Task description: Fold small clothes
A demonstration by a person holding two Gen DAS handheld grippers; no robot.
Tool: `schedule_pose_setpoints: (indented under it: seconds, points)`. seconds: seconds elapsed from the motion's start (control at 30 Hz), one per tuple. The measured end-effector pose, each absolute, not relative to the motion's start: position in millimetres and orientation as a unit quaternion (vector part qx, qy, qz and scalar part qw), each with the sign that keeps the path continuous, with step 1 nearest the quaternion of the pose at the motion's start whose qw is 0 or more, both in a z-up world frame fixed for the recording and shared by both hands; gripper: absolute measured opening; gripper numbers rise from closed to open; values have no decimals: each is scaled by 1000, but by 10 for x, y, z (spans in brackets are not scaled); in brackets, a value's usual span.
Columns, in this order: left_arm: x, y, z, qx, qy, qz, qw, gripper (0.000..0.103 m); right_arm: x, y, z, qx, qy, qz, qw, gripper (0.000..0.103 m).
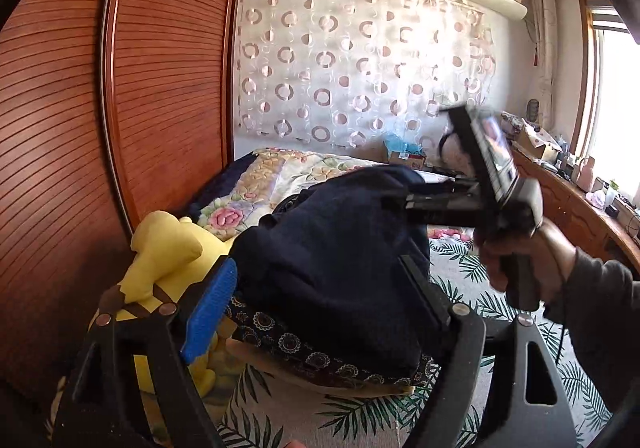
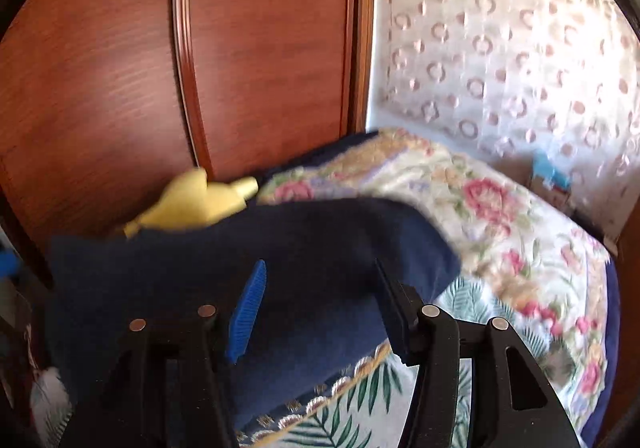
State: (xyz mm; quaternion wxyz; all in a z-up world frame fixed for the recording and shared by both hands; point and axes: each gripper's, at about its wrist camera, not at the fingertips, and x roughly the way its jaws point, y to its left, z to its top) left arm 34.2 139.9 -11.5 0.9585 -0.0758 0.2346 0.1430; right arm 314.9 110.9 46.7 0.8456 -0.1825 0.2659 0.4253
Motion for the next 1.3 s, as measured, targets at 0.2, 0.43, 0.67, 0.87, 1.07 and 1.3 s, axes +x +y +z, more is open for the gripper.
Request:
schedule_pose_setpoints:
  seconds: [0.2, 0.43, 0.67, 0.87, 1.07, 1.3]
  points:
    - [298, 1334, -80, -70, 237, 133, 960, 81, 3073, 1019, 736, -156, 260, 411, 860, 57]
    - [249, 1199, -79, -56, 241, 116, 962, 81, 2554, 364, 689, -129, 232, 401, 877, 57]
    - [208, 972, -109, -46, 249, 92, 963, 81, 1938, -63, 681, -112, 220, 382, 890, 75]
    - [140, 770, -89, -26, 249, 87, 964, 81, 1400, -534, 663, -85, 215, 344, 910, 81]
    - [80, 609, -46, -25, 249, 63, 966, 81, 856, -963, 673, -64, 211, 290, 931, 81]
    - [62, 461, 88, -33, 240, 35, 969, 81, 332, -1411, 808, -36, 196, 231, 952, 81]
